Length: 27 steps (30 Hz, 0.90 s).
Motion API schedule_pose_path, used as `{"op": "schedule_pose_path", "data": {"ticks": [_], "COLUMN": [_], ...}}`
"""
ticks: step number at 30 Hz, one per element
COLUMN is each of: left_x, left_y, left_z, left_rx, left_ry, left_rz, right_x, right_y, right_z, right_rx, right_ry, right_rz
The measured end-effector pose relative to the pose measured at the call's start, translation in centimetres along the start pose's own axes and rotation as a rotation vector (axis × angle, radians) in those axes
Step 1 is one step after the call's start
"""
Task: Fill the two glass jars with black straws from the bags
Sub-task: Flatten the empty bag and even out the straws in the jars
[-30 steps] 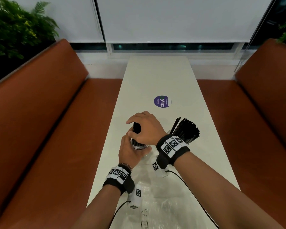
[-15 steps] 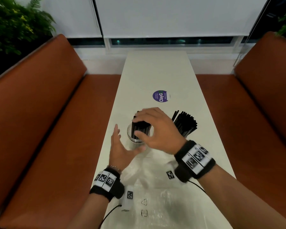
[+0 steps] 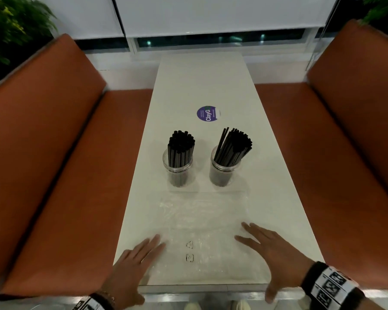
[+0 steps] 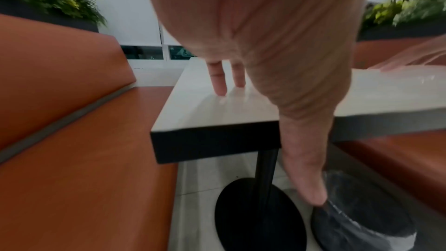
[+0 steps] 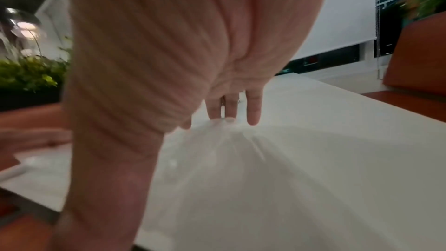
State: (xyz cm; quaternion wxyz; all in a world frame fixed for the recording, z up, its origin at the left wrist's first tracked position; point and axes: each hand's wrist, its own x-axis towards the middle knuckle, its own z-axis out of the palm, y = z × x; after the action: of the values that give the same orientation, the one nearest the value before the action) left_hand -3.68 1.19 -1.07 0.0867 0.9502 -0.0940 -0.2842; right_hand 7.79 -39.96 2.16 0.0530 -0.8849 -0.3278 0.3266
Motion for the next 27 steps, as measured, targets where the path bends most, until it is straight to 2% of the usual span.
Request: {"op": "schedule_pose_path", "data": {"ticks": [5, 11, 15, 16, 18, 20, 22, 25, 27], "left_x": [1.7, 0.5, -1.5, -1.9, -2.4, -2.7, -2.4, -0.3, 1.6], "left_y": [-0.3, -0.5, -1.3, -1.0, -0.8, -0.6, -0.5, -0.1, 0.1], "left_z": [0.6, 2.5, 3.9, 3.5, 2.6, 1.3, 0.2, -0.5, -0.4], "left_rx": [0.03, -0.162, -0.331, -0.366, -0.458, -0.623, -0.786, -0.817, -0.83], "left_ry": [0.13, 0.242, 0.337, 0.383, 0.466, 0.488, 0.436, 0.369, 0.4], "left_rz": [0.031, 0.068, 0.073, 0.056, 0.011, -0.066, -0.152, -0.21, -0.296], "right_x": [0.8, -0.7, -1.4, -1.4, -1.0, -0.7, -0.7, -0.2, 0.4], "right_y": [0.1, -0.3, 0.3, 0.1, -0.2, -0.4, -0.2, -0.5, -0.5], "right_z": [2.8, 5.3, 7.6, 8.0, 7.7, 6.8, 5.4, 3.8, 3.4], "right_rx": [-0.08, -0.074, -0.006, 0.069, 0.235, 0.439, 0.591, 0.638, 0.67], "right_ry": [0.112, 0.191, 0.475, 0.553, 0.638, 0.593, 0.492, 0.377, 0.333], "right_rz": [0.033, -0.044, -0.082, -0.065, 0.068, 0.218, 0.274, 0.271, 0.322]}}
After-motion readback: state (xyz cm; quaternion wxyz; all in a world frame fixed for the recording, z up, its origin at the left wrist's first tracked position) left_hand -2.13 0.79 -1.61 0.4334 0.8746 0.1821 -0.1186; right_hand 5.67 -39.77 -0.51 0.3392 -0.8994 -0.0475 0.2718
